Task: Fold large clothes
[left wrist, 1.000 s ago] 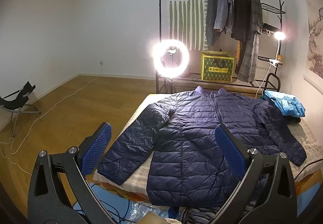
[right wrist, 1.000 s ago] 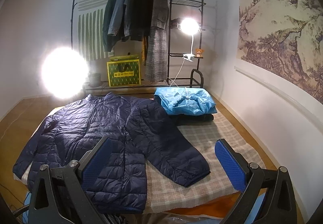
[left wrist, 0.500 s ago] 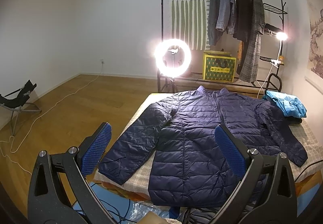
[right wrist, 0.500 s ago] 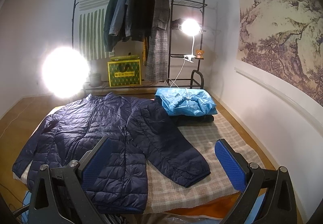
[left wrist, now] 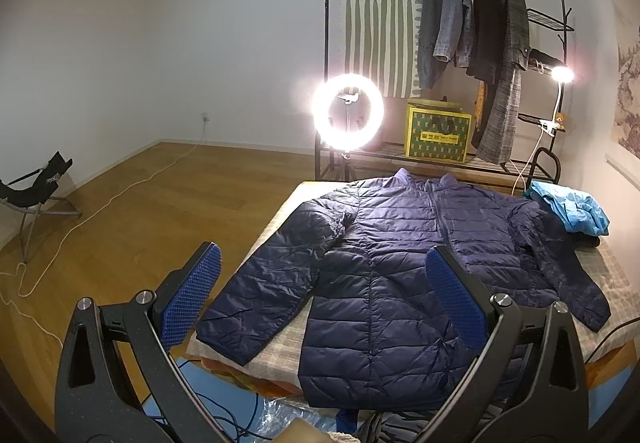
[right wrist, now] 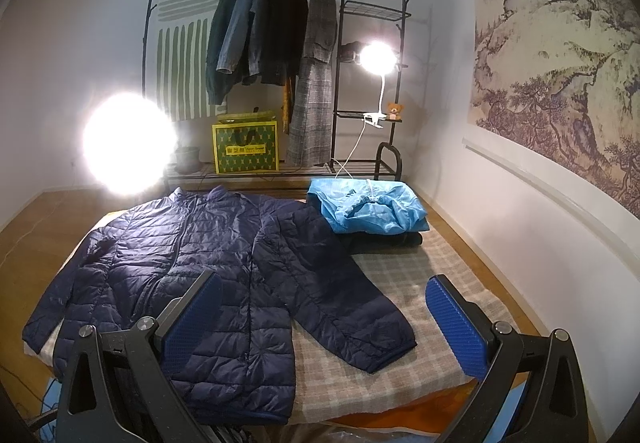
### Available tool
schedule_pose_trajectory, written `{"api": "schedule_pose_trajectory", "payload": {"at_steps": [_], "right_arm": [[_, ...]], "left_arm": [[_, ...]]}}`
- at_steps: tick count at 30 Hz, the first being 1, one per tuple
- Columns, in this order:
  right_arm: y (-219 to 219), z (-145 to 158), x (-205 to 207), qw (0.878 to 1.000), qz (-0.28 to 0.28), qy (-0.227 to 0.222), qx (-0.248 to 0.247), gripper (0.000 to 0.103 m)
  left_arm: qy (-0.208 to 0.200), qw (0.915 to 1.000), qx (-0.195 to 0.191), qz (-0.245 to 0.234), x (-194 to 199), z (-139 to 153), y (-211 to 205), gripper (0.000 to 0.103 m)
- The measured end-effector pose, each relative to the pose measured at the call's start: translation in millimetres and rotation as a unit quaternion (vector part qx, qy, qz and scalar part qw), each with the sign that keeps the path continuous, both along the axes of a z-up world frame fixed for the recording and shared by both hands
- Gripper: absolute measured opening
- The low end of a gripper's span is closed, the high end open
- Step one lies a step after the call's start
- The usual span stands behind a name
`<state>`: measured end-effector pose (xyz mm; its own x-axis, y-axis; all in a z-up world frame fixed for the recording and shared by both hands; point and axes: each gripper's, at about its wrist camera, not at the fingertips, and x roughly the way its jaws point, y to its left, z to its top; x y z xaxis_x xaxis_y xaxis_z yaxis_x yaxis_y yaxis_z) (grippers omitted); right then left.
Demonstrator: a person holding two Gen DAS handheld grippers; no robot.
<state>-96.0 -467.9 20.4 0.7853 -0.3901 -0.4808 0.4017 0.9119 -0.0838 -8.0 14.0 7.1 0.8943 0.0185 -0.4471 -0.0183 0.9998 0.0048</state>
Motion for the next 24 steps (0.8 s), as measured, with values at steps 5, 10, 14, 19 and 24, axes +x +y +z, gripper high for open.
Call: {"api": "schedule_pose_trajectory", "payload": {"at_steps": [5, 10, 14, 19, 24], "right_arm": [[7, 2, 2, 1.0, 0.001, -0.001, -0.003, 0.103], [15, 3, 7, 1.0, 0.003, 0.002, -0.005, 0.103], [20, 3, 12, 1.0, 0.005, 0.005, -0.006, 0.103], [26, 4, 17, 1.0, 0.01, 0.005, -0.008, 0.103], [31, 3, 22, 1.0, 0.015, 0.007, -0.008, 0.103]], "left_arm": [[0.0, 1.0, -0.003, 0.005, 3, -6, 10, 0.103], [0.0, 0.9999, -0.005, 0.009, 6, -10, 19, 0.103], [0.001, 0.9999, -0.007, 0.014, 9, -14, 28, 0.103], [0.008, 0.9996, -0.014, 0.023, 18, -22, 40, 0.103], [0.038, 0.9971, -0.04, 0.052, 37, -46, 72, 0.103]]}}
